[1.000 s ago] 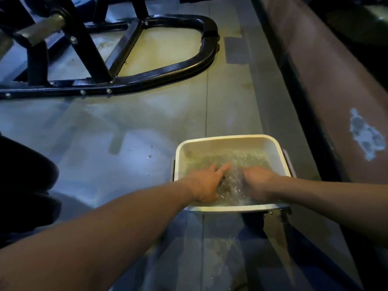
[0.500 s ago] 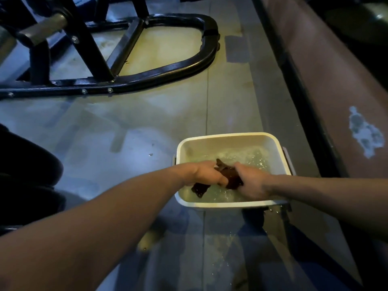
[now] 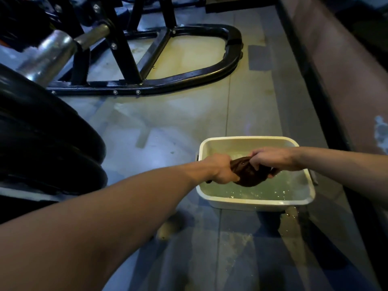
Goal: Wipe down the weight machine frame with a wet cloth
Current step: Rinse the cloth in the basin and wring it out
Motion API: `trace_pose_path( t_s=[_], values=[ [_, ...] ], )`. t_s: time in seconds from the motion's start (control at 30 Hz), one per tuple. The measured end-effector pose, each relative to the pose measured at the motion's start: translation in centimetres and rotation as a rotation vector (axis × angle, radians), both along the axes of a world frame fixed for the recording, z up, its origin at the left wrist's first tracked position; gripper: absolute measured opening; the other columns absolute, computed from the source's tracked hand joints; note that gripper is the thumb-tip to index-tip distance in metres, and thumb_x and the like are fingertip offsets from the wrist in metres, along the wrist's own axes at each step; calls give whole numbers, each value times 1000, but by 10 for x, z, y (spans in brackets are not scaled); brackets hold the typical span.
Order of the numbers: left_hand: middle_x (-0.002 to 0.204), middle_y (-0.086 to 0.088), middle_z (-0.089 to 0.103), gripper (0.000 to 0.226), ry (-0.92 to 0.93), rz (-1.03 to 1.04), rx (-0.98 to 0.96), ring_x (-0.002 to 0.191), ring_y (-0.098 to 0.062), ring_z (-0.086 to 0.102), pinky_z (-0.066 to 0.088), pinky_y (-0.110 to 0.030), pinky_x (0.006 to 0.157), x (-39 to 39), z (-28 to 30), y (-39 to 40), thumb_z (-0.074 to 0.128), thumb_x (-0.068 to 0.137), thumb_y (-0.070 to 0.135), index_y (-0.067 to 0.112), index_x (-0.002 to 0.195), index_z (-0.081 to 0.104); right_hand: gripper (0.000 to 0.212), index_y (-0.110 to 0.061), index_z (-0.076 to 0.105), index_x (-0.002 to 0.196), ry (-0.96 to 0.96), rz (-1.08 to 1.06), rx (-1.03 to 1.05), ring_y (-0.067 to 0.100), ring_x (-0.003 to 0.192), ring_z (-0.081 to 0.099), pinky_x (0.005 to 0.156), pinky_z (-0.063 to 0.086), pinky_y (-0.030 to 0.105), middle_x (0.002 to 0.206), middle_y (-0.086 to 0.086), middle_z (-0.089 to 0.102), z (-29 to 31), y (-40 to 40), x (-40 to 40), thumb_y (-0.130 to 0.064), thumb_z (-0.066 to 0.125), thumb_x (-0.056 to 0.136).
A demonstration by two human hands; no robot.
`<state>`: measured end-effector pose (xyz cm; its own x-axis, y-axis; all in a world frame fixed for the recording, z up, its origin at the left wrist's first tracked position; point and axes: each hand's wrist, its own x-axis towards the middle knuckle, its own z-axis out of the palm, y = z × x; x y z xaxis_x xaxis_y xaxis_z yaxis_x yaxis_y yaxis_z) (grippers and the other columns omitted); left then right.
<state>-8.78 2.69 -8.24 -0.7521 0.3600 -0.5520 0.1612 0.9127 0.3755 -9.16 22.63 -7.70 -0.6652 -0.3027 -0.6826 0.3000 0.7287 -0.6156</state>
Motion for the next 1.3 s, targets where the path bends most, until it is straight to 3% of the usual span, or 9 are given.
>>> trace_pose_path(
  t_s=[0.13, 0.23, 0.33, 0.47, 0.6, 0.7, 0.83, 1.1, 1.3],
  values=[
    [77, -4, 60, 32, -238, 202, 113, 57, -12, 52, 44, -23, 48, -6, 12, -3, 66, 98, 33, 9, 120, 65, 27, -23, 60, 122, 345, 70, 174, 18, 96, 65, 73, 54, 24, 119, 6, 68, -12, -1, -1, -15, 64, 97],
    [70, -3, 53, 33, -352, 314, 199, 45, -7, 44, 35, -19, 39, -13, 25, -8, 64, 101, 31, 6, 123, 62, 66, -28, 41, 151, 549, 190, 227, 16, 123, 53, 102, 47, 31, 147, -3, 51, -20, -1, 11, -31, 71, 92],
    [91, -7, 60, 28, -529, 406, 385, 50, -6, 44, 33, -16, 38, -17, 34, -15, 61, 102, 29, 8, 121, 60, 99, -32, 17, 160, 699, 351, 187, 12, 130, 44, 110, 43, 33, 152, -8, 41, -26, -8, 28, -50, 77, 85],
    [94, -12, 62, 35, -685, 484, 569, 55, -12, 45, 32, -18, 38, -14, 35, -16, 65, 95, 34, 6, 116, 59, 85, -31, 36, 148, 864, 170, 51, 11, 122, 49, 99, 46, 24, 138, -7, 52, -32, -12, 32, -54, 82, 80],
    [82, -6, 63, 60, -421, 203, 302, 56, -13, 48, 41, -24, 46, -12, 30, -13, 75, 80, 66, 11, 100, 69, 42, -28, 47, 117, 909, 158, 46, 12, 92, 54, 67, 40, 14, 103, -13, 52, -22, -16, 24, -29, 78, 89],
    [86, -2, 72, 54, -55, -16, 34, 72, -19, 65, 57, -33, 67, -13, 20, -10, 83, 75, 62, 16, 102, 74, 40, -32, 43, 113, 798, 223, 136, 13, 85, 56, 69, 50, 27, 95, -11, 54, -19, -21, 20, -22, 74, 90],
    [97, -3, 70, 51, 246, -245, -202, 88, -22, 66, 54, -32, 75, -6, 20, -7, 73, 88, 56, 19, 122, 66, 38, -32, 42, 121, 701, 311, 234, 9, 80, 59, 63, 47, 25, 93, -7, 62, -16, -22, 17, -34, 70, 95],
    [100, -6, 69, 31, 500, -454, -323, 79, -26, 51, 41, -34, 70, 1, 27, 4, 53, 104, 46, 19, 112, 65, 18, -27, 65, 85, 537, 328, 396, 18, 67, 66, 57, 56, 34, 76, 0, 68, 1, -28, 11, -39, 60, 97],
    [102, -2, 64, 45, 399, -396, -219, 85, -22, 53, 43, -34, 72, -1, 15, -2, 65, 95, 53, 21, 125, 54, 16, -26, 60, 94, 298, 306, 265, 17, 75, 62, 61, 47, 27, 84, 1, 67, -8, -24, 6, -26, 74, 86]
  ],
)
